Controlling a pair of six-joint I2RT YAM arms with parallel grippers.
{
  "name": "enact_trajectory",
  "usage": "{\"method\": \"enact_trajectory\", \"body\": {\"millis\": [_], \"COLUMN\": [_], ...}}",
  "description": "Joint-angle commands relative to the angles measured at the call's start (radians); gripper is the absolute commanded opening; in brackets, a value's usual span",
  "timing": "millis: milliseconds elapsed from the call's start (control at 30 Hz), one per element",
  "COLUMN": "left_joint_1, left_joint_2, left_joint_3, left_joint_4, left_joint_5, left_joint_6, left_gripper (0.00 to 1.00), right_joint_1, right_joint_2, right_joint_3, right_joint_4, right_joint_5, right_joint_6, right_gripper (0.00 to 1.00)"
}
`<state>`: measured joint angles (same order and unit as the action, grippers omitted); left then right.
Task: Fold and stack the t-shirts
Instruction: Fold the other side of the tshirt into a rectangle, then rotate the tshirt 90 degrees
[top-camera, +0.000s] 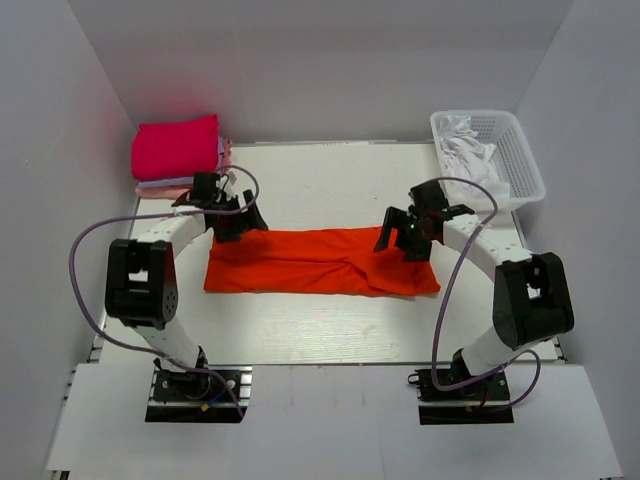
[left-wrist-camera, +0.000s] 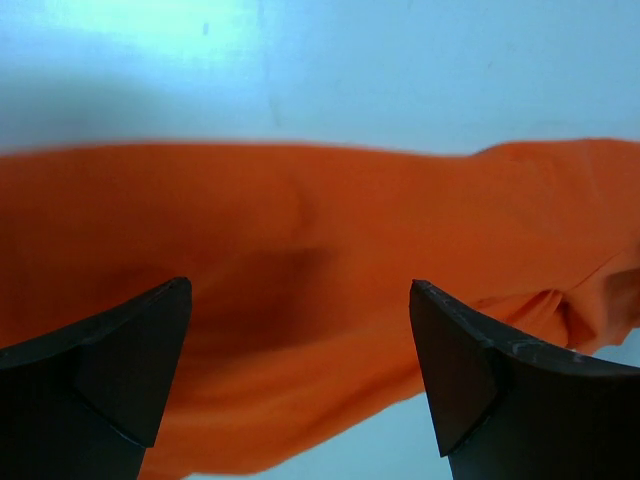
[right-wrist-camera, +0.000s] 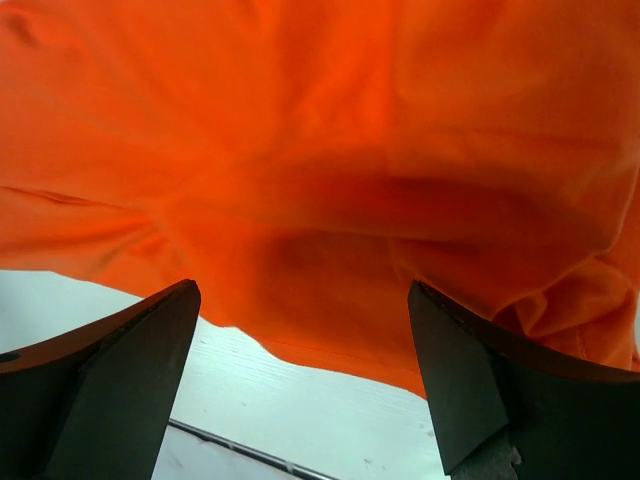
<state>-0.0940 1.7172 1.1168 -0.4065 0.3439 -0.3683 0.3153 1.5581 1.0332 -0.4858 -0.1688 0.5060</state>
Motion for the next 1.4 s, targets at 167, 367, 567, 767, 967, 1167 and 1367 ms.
{"method": "enact_trajectory", "body": {"millis": [167,367,567,767,967,1167,1367], "left_joint_1": [-0.001,0.013,-0.001,-0.01,-0.052,-0.09,-0.168], "left_joint_2": [-0.165,-0.264,-0.46,-0.74,-0.818,-0.811,-0.616], "left_joint_3": [-0.245,-0.434,-0.554,-0.703,-0.756,-0.77,-0.726], "left_joint_4": [-0.014,0.083,-0.018,-0.133,-0.164,-0.154,-0.037], "left_joint_5": [-0.071,-0.08,-0.092,0.078,0.293,0.28,0.274], "left_joint_6": [-0.102,-0.193,-0.32,-0.397,-0.408,-0.402,-0.426], "left_gripper": [1.0,1.0,1.0,1.0,1.0,1.0,1.0], "right_joint_1": [-0.008,-0.01,-0.019,-0.001,0.041,0.103,0.154], "right_joint_2": [0.04,0.112,0.262,0.532,0.763,0.928,1.04], "right_joint_3": [-0.01,-0.035,0.109,0.407,0.742,0.939,1.108], "right_joint_4": [-0.068,-0.077,0.003,0.102,0.171,0.224,0.245], "right_joint_5": [0.028,0.022,0.035,-0.076,-0.107,-0.187,-0.207], "right_joint_6": [-0.053,-0.096,-0.11,-0.107,-0.069,-0.02,-0.02], "right_gripper": [0.9,0.9,0.9,0.9,0.9,0.9,0.9]}}
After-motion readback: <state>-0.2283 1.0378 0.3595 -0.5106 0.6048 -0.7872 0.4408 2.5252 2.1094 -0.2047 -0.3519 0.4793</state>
